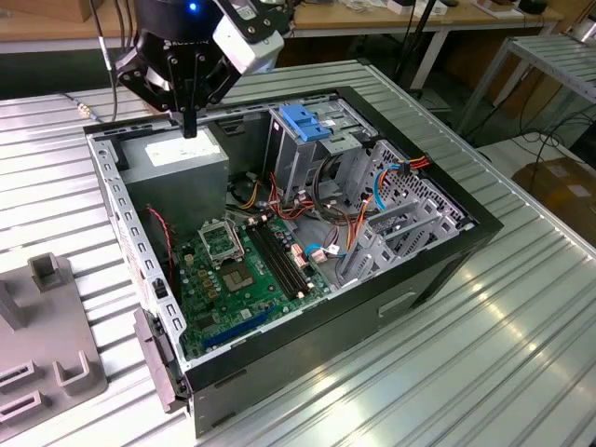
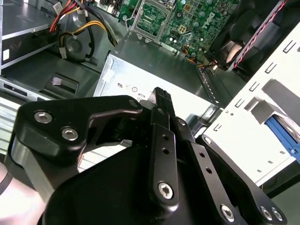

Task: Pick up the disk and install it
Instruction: 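Reach for the disk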

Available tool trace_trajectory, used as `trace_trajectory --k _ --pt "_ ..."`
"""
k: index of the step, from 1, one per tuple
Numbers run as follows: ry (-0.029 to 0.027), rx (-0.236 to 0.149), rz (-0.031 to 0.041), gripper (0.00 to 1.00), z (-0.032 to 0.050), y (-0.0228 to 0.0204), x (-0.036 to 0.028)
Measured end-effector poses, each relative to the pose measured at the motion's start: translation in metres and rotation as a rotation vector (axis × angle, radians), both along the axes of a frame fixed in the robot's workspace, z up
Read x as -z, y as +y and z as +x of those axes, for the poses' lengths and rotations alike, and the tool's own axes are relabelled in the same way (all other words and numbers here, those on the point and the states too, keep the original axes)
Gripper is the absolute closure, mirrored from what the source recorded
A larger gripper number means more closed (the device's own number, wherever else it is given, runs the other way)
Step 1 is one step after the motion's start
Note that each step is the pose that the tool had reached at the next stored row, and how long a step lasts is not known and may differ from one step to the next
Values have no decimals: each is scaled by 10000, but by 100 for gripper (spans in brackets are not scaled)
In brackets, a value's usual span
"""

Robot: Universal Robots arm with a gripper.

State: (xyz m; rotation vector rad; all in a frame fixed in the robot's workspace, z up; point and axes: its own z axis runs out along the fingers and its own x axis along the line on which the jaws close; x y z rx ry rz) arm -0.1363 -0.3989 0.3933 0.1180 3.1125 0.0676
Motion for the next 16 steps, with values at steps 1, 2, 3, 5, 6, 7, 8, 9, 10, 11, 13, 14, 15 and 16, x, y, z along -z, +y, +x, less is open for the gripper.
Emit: trace_trajectory --k 1,2,3,5,6,7,8,9,10,11,13,14,15,16 --pt "0 -1 0 90 -5 0 0" --pt "0 0 0 90 -11 0 0" --pt "1 0 0 90 -23 0 0" --pt "2 0 0 90 -35 0 0" --pt "3 0 0 90 -42 0 0" --pt "3 0 0 90 -48 0 0" --pt "4 0 0 90 -56 0 0" --pt "4 -1 0 90 -64 0 0" --pt "4 -1 -1 90 -69 0 0" --pt "4 -1 0 90 -75 0 0" --pt "6 -1 0 90 -87 0 0" --pt "6 0 0 90 -93 0 0" --pt "6 0 0 90 -99 0 0" --pt "7 -1 0 90 -104 0 0"
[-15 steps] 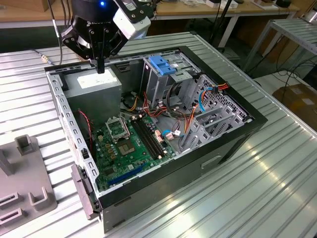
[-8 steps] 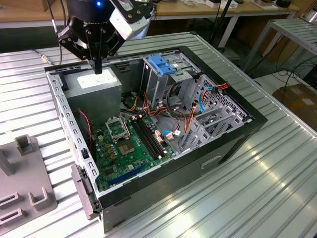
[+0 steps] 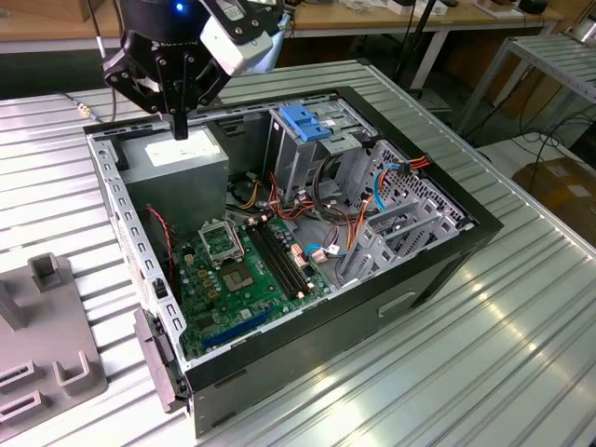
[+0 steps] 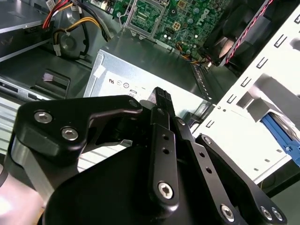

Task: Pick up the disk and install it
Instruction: 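Reach for the disk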

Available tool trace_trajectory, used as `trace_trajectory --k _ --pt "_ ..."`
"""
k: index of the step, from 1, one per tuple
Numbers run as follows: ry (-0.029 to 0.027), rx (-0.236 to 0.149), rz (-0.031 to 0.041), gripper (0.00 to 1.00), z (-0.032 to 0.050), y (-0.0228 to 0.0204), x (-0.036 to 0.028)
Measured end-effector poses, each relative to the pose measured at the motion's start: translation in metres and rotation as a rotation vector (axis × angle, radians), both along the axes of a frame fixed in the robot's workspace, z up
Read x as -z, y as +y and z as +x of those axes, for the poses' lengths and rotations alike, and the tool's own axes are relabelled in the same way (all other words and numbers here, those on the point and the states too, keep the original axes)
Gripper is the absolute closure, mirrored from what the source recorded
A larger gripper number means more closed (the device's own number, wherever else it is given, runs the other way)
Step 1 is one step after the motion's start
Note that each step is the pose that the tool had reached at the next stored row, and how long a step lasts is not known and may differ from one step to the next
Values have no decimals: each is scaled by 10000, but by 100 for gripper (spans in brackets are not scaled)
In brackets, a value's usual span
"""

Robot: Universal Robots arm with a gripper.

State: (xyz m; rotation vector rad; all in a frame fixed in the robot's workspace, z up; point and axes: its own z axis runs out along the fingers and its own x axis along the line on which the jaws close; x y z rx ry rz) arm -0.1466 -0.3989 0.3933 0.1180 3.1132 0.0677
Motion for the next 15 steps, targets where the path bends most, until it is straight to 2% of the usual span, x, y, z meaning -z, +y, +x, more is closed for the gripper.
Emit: trace_trajectory --k 15 --pt "6 1 0 90 -87 0 0"
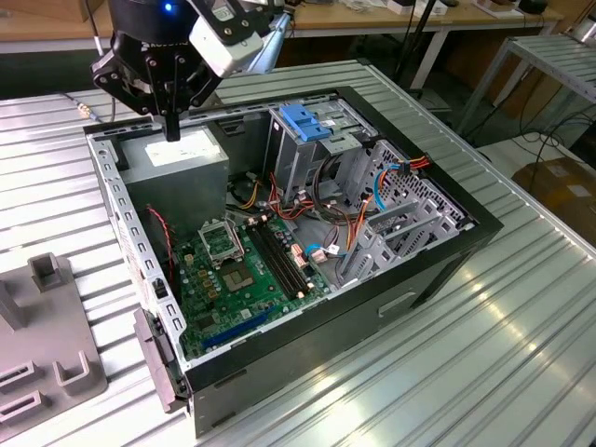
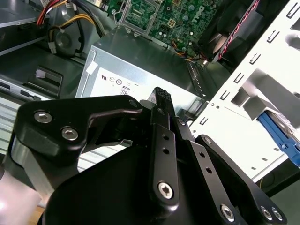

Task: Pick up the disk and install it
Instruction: 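Reach for the disk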

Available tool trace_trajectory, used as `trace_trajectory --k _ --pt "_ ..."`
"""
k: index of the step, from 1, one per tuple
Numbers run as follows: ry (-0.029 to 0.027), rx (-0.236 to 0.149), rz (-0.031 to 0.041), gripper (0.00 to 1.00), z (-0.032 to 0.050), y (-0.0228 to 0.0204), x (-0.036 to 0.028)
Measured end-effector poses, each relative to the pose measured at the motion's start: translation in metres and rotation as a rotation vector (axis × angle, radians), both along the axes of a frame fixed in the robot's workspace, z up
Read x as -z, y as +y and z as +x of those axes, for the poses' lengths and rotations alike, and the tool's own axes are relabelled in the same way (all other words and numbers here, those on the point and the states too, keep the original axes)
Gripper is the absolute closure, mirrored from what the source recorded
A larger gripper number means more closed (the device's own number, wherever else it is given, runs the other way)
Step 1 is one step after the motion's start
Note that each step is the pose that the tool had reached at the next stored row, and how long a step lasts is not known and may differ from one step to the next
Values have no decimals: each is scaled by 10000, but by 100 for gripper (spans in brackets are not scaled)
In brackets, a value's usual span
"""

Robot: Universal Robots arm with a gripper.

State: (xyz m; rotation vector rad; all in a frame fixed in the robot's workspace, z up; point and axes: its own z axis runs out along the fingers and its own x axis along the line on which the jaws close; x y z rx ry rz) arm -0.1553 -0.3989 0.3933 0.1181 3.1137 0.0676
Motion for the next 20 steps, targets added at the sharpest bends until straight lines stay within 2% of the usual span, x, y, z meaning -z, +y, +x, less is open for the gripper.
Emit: trace_trajectory --k 20 --pt "9 0 -1 90 -138 0 0"
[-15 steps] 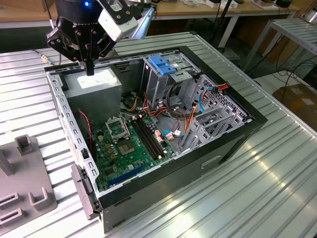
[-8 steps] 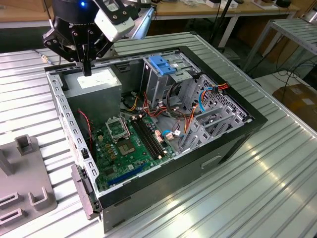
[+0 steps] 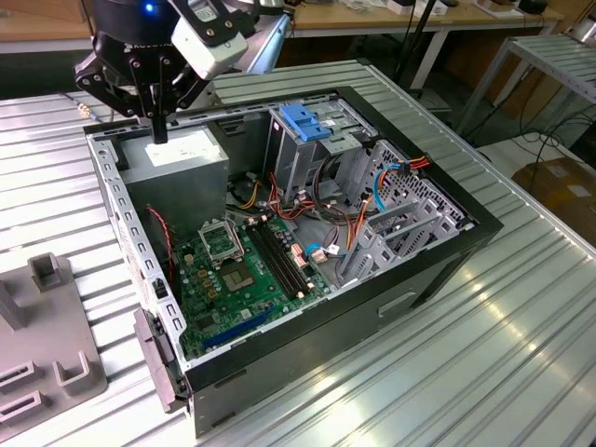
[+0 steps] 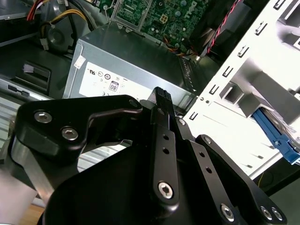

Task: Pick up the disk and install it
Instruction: 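Reach for the disk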

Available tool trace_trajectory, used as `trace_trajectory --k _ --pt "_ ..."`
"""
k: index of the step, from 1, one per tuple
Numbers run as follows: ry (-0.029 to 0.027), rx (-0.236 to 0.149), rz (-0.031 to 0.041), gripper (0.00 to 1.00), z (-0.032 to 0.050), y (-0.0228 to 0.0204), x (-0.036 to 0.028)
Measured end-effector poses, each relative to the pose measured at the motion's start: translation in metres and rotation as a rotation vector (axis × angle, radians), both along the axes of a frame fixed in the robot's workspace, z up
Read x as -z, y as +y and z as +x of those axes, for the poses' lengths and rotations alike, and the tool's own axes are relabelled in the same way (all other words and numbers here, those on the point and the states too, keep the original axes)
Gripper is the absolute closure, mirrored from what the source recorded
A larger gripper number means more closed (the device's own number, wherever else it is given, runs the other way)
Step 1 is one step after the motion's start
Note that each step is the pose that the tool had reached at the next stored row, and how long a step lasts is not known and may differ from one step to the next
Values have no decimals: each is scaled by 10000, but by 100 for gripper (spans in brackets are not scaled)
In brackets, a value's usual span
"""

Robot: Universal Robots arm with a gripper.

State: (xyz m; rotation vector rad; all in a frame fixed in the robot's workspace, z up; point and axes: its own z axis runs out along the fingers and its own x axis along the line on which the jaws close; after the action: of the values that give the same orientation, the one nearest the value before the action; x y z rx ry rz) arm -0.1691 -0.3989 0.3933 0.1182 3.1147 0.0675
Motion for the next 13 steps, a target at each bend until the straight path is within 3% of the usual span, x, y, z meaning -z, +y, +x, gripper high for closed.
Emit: trace_trajectory --k 13 --pt "4 -1 0 90 -81 0 0"
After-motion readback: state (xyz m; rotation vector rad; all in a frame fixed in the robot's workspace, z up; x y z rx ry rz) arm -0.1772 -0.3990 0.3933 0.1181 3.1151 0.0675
